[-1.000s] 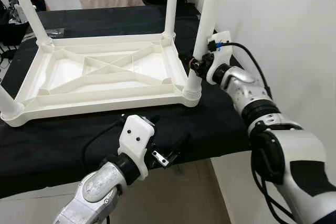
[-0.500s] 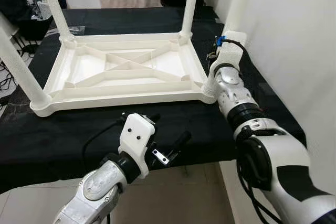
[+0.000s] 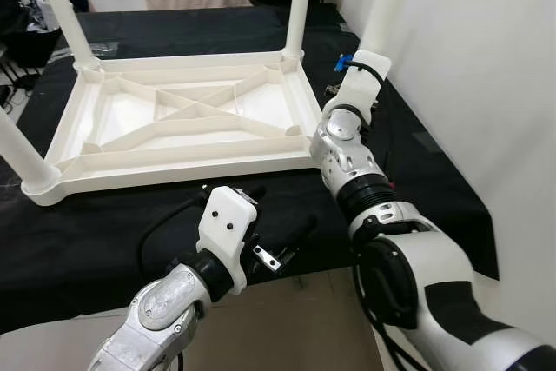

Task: Building children table

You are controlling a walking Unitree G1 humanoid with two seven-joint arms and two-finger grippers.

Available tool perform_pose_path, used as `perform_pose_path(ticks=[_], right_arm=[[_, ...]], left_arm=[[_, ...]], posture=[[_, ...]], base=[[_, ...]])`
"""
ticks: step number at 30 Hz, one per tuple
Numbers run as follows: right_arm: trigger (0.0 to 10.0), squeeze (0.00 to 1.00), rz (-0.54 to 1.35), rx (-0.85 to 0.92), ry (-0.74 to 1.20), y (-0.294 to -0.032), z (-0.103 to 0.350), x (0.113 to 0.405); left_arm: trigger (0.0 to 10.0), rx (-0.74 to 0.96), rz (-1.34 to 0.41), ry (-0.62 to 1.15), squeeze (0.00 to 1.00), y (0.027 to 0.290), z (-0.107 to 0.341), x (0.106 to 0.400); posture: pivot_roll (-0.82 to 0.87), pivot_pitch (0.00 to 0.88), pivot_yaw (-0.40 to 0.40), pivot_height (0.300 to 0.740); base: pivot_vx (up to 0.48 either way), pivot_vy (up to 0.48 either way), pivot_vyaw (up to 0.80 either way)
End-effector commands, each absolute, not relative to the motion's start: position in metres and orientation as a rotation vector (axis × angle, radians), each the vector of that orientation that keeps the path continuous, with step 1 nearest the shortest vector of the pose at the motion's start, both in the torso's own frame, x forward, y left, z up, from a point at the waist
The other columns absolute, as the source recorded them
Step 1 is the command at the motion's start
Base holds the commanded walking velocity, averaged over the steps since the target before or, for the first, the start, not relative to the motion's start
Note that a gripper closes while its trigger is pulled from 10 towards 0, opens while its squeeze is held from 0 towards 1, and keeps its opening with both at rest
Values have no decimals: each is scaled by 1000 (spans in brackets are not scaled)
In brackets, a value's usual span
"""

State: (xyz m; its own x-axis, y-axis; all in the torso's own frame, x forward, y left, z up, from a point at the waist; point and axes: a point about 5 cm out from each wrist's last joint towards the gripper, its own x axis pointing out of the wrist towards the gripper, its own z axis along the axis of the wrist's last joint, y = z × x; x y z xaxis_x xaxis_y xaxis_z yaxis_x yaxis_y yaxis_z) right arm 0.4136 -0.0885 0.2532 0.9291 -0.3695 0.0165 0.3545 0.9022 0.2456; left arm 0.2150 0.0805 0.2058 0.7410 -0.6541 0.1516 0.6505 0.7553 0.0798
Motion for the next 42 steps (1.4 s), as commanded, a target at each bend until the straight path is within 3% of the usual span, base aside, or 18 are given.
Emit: perform_pose_path(ticks=[1,6,7,13,15,16,18,21,23,28,34,41,42], right_arm=[[10000,1000,-331,234,-42,-88,243,413],[10000,1000,-340,179,-118,-107,246,411],[10000,0,-317,178,-147,-114,248,411],[10000,0,-190,127,-255,-134,254,412],[10000,0,124,188,-246,-131,254,414],[10000,0,124,188,-246,-131,254,414],[10000,0,426,242,-246,-128,255,410],[10000,0,534,240,-237,-129,253,407],[10000,0,705,224,-211,-132,251,401],[10000,0,782,201,-194,-132,249,399],[10000,0,1155,198,-114,-124,249,390],[10000,0,1205,185,-98,-121,251,390],[6392,0,1199,175,-88,-118,250,391]], left_arm=[[10000,19,-716,-159,0,80,201,214],[10000,19,-717,-159,0,79,200,214],[10000,19,-718,-160,0,78,200,214],[10000,19,-719,-163,0,78,200,214],[10000,22,-721,-165,0,78,200,215],[10000,22,-721,-165,0,78,200,215],[10000,23,-722,-167,0,78,201,215],[10000,24,-722,-168,0,78,200,215],[10000,26,-724,-171,0,78,201,216],[10000,26,-725,-172,0,77,201,216],[10000,28,-723,-177,0,78,202,216],[10000,24,-724,-177,0,77,202,215],[10000,22,-724,-177,0,76,202,214]], posture=[[124,165,-73,740],[122,157,-74,740],[121,151,-73,740],[120,140,-72,740],[120,139,-72,740],[120,139,-72,740],[120,139,-72,740],[121,132,-70,740],[123,127,-68,740],[125,124,-71,740],[137,128,-79,740],[141,133,-82,740],[138,137,-84,740]], base=[[0,0,0],[0,0,0],[0,0,0],[0,0,0],[0,0,0],[0,0,0],[0,0,0],[0,0,0],[0,0,0],[0,0,0],[0,0,0],[0,0,0],[0,0,0]])
